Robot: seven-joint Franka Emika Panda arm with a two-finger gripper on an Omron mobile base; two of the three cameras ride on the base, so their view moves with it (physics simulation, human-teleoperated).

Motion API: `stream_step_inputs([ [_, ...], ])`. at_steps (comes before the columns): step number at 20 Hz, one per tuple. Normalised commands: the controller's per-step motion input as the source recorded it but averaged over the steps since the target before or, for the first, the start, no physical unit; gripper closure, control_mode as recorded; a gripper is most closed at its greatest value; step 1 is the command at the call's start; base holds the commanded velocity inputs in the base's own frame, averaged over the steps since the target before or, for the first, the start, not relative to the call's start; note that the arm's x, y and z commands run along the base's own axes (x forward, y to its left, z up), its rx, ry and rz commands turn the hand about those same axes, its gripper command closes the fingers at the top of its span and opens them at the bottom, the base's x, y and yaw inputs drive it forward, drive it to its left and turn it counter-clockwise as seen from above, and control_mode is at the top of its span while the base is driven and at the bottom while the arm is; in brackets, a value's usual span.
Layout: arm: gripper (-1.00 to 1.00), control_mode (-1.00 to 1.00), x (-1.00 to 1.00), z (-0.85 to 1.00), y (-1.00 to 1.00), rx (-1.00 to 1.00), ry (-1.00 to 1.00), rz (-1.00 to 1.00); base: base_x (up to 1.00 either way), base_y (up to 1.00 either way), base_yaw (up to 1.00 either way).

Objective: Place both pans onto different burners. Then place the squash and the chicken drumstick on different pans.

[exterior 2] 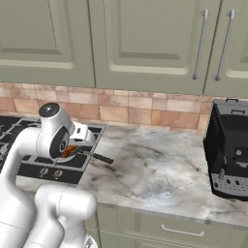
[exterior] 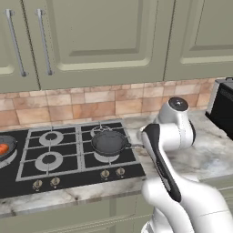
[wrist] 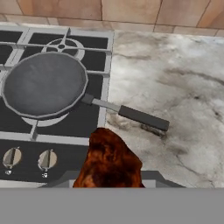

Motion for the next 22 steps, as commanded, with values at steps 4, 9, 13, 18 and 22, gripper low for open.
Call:
stream_step_inputs([
  [4,1.0,-1.0,0.03,0.0,0.42,0.02,0.01,0.06,0.0,0.0,0.0],
  [9,1.0,-1.0,0.14,-0.01,0.33,0.0,0.0,0.04,0.0,0.0,0.0],
  [13,1.0,-1.0,0.23,-0.06,0.37,0.0,0.0,0.02,0.0,0.0,0.0],
  [18,1.0,-1.0,0.3,-0.13,0.3,0.0,0.0,0.0,0.0,0.0,0.0],
  [22,1.0,-1.0,0.3,-0.15,0.25,0.0,0.0,0.0,0.0,0.0,0.0],
])
